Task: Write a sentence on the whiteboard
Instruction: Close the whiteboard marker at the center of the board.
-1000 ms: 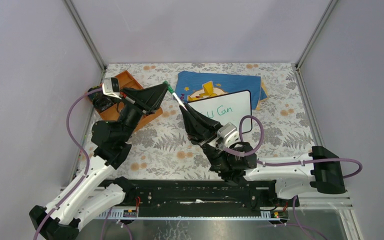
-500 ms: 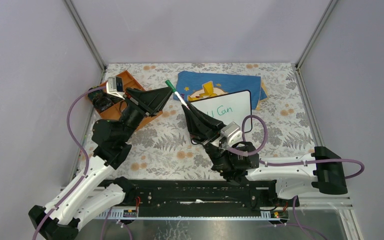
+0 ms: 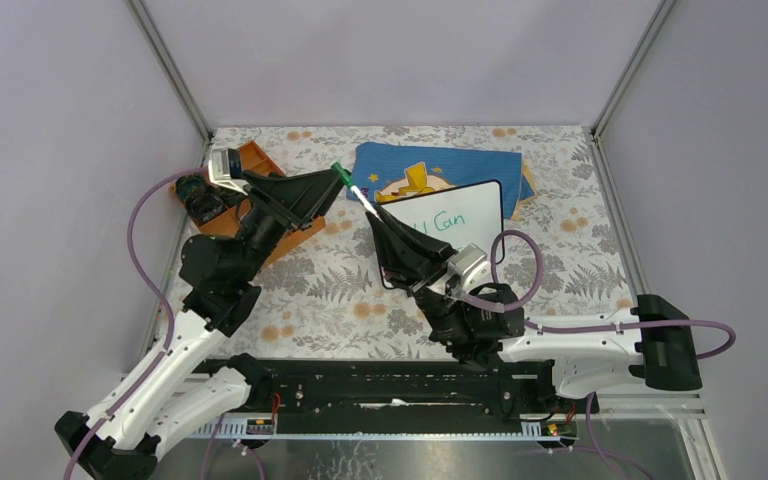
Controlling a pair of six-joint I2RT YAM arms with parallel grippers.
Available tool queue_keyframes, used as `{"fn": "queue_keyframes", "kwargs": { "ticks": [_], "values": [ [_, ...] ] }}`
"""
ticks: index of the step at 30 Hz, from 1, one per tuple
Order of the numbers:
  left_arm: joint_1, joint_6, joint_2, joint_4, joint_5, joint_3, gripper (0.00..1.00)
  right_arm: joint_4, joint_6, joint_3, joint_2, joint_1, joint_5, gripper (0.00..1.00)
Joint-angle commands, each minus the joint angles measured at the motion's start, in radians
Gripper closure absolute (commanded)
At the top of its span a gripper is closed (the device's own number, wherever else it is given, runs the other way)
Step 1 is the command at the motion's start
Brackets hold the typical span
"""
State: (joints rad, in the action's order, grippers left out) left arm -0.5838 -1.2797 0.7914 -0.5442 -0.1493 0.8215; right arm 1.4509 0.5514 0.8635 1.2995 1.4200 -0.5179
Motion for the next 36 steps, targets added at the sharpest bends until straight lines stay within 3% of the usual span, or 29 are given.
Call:
{"fn": "queue_keyframes", "kwargs": {
  "ticks": [1,26,31,36],
  "values": [
    [-0.007,0.062,0.011,0.032,0.011,0.072,0.18,0.011,-0.031,-0.003,-0.049,-0.006,0.042,1.0],
    [-0.007,0.08,0.039,0.084,-0.004,0.105,0.64,-0.019,-0.033,-0.007,-0.054,-0.006,0.033,1.0],
    [-0.007,0.088,0.031,0.101,-0.004,0.1,0.77,-0.013,-0.017,-0.003,-0.046,-0.006,0.014,1.0],
    [-0.007,0.076,0.023,0.101,-0.011,0.082,1.0,-0.005,-0.002,0.011,-0.028,-0.006,0.002,1.0]
  ]
}}
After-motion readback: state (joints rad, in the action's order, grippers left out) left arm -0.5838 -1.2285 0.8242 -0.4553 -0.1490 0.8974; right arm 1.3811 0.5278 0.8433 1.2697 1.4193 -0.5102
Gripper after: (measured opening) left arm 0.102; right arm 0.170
